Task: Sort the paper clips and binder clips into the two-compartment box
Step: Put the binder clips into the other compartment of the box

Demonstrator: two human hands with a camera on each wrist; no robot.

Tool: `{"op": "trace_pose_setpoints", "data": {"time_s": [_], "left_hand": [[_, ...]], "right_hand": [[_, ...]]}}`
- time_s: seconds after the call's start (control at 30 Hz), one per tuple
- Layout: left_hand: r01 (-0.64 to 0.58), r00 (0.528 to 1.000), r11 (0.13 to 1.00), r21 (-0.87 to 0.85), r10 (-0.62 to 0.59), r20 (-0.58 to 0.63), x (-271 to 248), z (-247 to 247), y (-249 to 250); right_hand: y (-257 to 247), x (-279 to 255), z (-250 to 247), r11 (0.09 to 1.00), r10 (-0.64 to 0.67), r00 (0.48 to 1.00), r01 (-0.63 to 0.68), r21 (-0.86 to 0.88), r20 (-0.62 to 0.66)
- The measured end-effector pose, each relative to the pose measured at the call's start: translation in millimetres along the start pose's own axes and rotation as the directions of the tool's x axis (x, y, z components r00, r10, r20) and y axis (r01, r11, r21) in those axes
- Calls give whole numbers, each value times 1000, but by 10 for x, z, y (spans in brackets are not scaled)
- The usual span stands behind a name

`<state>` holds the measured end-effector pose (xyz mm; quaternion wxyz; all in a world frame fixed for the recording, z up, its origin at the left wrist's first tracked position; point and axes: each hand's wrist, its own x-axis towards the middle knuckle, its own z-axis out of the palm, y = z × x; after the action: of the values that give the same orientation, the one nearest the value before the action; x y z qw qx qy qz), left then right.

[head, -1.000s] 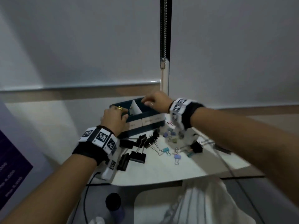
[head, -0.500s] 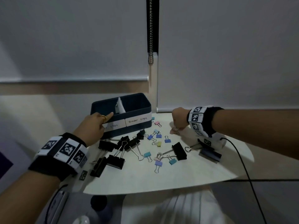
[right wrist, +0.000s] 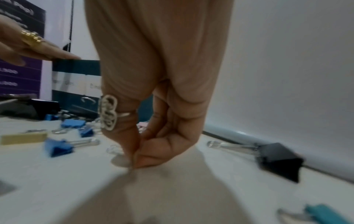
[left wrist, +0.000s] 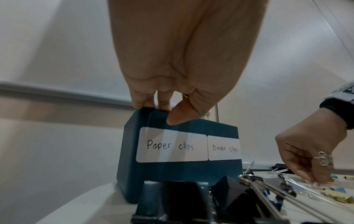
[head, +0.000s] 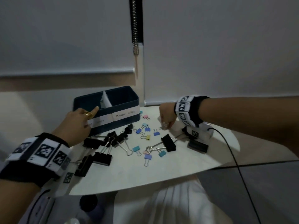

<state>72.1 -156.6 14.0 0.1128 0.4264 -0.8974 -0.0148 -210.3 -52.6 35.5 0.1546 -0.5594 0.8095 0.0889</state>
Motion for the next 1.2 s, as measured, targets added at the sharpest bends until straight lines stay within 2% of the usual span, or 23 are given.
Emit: {"op": "trace_pose_setpoints", "data": {"time_s": [0.1, 0.27, 0.37, 0.53, 0.67, 0.73, 0.8, 0.87, 0.93, 1.0, 1.1, 1.2], "left_hand": [[-18, 1000, 1000, -26, 18, -13, -19, 27, -27], [-32, 999, 998, -62, 32, -5, -34, 37, -79], [-53, 999, 994, -92, 54, 6, -36, 41, -101], [-55, 998, 990, -126, 56, -1, -140, -2, -37], [-33, 999, 985, -167, 38, 31, -180, -76, -9], [-27, 999, 977, -210, 33, 24, -176, -119, 13], [-15, 1000, 965, -263, 19, 12, -191, -144, 39], [0, 1000, 947, -323, -2, -4, -227, -138, 59], [30, 999, 935, -353, -40, -22, -300, -130, 96], [27, 996, 957, -290, -50, -71, -396, -135, 191], [-74, 984, 972, -224, 35, -173, -534, -160, 485], [-172, 972, 962, -213, 130, -197, -613, -122, 918]], "right_hand": [[36, -29, -83, 999, -32, 999, 32, -16, 11], [117, -95, -501, 993, -11, 999, 16, 118, -43], [44, -196, -761, 988, -37, 991, 55, 144, -126], [-423, -231, -955, 947, -129, 958, 195, 255, -255], [-985, -48, -834, 875, -252, 881, 384, 294, -401], [-1212, 45, -749, 799, -266, 851, 457, 391, -452], [-1378, 137, -660, 748, -272, 847, 484, 454, -456], [-1460, 216, -590, 778, -315, 859, 477, 408, -404], [-1450, 224, -558, 830, -362, 860, 473, 295, -359], [-1333, 141, -577, 834, -398, 850, 492, 249, -346], [-968, -95, -649, 845, -395, 862, 476, 243, -318], [-418, -283, -625, 899, -353, 885, 411, 154, -302]]}}
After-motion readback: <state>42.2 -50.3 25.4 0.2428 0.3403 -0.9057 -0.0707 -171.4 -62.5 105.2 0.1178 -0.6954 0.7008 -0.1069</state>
